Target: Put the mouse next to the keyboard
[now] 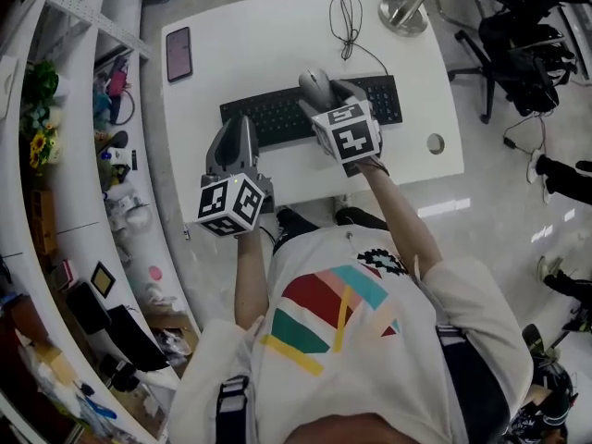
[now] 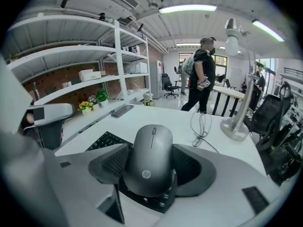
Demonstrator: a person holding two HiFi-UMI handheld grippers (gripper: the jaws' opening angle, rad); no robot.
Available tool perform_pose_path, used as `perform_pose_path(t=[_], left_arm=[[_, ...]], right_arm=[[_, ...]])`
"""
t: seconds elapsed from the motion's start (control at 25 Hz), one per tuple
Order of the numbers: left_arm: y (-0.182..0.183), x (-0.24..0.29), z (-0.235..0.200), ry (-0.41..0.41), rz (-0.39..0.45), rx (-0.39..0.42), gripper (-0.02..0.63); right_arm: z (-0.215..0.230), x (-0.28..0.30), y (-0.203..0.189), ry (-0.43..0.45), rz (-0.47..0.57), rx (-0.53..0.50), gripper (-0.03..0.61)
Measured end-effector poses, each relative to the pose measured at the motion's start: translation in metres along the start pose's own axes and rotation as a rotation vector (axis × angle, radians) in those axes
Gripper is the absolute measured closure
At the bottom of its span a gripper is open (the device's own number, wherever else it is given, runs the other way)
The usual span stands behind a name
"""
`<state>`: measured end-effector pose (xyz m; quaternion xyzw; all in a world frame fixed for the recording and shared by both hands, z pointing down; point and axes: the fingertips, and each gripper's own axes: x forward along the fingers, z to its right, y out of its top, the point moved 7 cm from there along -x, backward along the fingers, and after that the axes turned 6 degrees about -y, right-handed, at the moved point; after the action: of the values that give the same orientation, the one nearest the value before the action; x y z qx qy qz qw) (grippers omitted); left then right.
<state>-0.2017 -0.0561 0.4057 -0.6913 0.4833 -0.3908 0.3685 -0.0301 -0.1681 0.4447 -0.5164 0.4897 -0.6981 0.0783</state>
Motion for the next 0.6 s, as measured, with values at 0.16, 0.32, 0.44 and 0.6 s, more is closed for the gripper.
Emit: perform_pose_path(t=[0.16,0.32,0.44,0.6], left_arm=[[-0.016,0.023,0.050,-0.035,-0.011,0.023,0.516],[-0.027,0.043,0.086,-0.060,-0.015,0.048,0.516],[-0.036,0.058,0.109,-0.072,-0.020,0.055,0.515],[-0.043,0.075,0.138,-0.095,-0.023,0.070,0.515]], right_arm=[[0.062,-0.029,-0.020,-0.050,0.011,0.030,0.284],[0.115,-0.047,-0.039,-0.105,0.019,0.059,0.284],[0.147,-0.061,-0.051,-0.128,0.017,0.072,0.284],[0.186,-0.071,-0.072,-0.157,-0.001,0.081,0.284]])
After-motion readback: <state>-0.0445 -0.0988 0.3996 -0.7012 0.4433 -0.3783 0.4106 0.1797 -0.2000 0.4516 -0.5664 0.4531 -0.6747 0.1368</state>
